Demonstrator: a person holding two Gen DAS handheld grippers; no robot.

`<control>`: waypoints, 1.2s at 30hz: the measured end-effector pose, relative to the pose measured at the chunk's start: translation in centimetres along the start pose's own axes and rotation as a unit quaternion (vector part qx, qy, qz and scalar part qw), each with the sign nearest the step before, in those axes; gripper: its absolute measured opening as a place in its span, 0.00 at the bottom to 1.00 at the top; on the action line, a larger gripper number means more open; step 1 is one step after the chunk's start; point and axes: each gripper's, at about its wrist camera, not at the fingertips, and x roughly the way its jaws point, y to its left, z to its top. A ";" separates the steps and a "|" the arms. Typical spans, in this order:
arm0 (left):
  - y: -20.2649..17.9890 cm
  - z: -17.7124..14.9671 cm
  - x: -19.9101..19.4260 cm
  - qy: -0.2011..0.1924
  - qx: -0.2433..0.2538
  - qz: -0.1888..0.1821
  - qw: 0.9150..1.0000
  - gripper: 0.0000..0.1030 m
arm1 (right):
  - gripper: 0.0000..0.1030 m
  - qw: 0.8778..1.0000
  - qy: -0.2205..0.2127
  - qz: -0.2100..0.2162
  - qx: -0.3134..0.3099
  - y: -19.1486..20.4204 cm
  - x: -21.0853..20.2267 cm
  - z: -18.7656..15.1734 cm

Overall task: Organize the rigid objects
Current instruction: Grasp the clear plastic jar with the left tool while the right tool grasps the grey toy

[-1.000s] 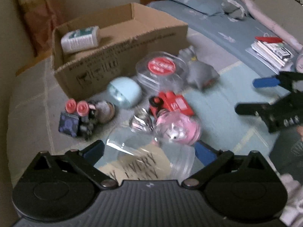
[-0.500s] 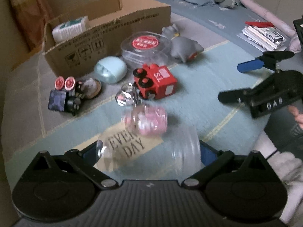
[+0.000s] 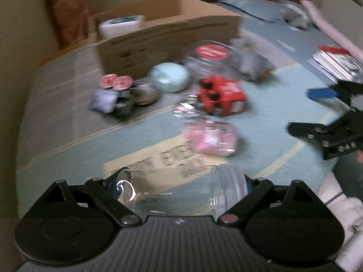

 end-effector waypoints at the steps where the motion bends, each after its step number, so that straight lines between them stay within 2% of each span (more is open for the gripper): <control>1: 0.4 -0.2 -0.1 -0.003 -0.008 0.012 1.000 0.89 | 1.00 1.000 -0.002 -0.001 0.002 0.0 0.0 0.0; 3: 1.3 -0.5 -0.3 -0.009 -0.025 0.029 0.999 0.89 | 1.00 1.000 -0.005 -0.007 0.008 0.0 0.2 0.1; 7: 2.3 -1.0 -0.3 -0.012 -0.059 0.023 0.998 0.90 | 1.00 1.000 -0.001 -0.017 0.018 0.2 0.5 0.4; 11: 2.2 -1.6 -0.4 -0.012 -0.071 0.027 0.997 0.90 | 1.00 1.000 0.005 -0.011 0.013 0.1 0.8 0.7; 22: 2.2 -2.4 -0.6 -0.024 -0.095 0.047 0.994 0.91 | 1.00 1.000 0.011 0.010 -0.008 0.7 2.0 2.1; 30: 2.3 -2.3 -0.5 -0.030 -0.095 0.046 0.994 0.90 | 1.00 0.999 0.006 0.025 -0.025 0.4 2.9 2.8; 36: 2.3 -2.2 -0.4 -0.031 -0.097 0.049 0.994 0.90 | 1.00 1.000 0.007 0.005 -0.029 -0.2 4.3 4.8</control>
